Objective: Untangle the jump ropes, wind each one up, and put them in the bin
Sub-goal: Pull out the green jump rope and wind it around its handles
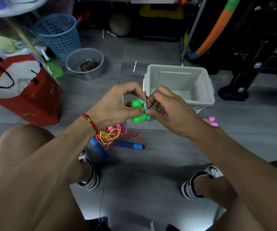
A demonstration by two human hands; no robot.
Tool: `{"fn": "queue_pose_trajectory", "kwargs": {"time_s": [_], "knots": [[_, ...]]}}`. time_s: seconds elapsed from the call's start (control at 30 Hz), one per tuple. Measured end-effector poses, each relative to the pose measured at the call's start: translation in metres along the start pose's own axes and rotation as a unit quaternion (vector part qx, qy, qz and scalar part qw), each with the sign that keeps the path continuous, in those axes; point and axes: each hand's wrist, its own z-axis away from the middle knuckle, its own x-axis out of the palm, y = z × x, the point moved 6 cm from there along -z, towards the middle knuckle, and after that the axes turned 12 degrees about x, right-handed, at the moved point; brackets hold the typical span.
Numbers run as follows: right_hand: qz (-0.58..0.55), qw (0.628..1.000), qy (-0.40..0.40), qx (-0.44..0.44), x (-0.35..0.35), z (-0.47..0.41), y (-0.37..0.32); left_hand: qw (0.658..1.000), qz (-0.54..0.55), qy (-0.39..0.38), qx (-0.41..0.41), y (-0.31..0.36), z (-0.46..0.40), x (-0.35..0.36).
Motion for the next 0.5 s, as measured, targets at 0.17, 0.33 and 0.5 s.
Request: {"fn": "queue_pose_trajectory", "kwargs": {"time_s": [0.17, 0.33, 0.5], "knots": [[0.094, 0.995, -0.009, -0.007, 0.008, 0.006, -0.009, 1.000, 0.004, 0.016, -0.020, -0.003, 0.004, -0.002], [0.153, 0.988, 0.017, -0.005, 0.015, 0.007, -0.013, 0.999, -0.012, 0.032, -0.018, -0.008, 0.004, 0.001], [0.160, 0.986, 0.025, -0.036, 0.019, 0.008, -0.013, 0.996, -0.075, -0.037, 0.025, -0.007, 0.004, 0.008]]}}
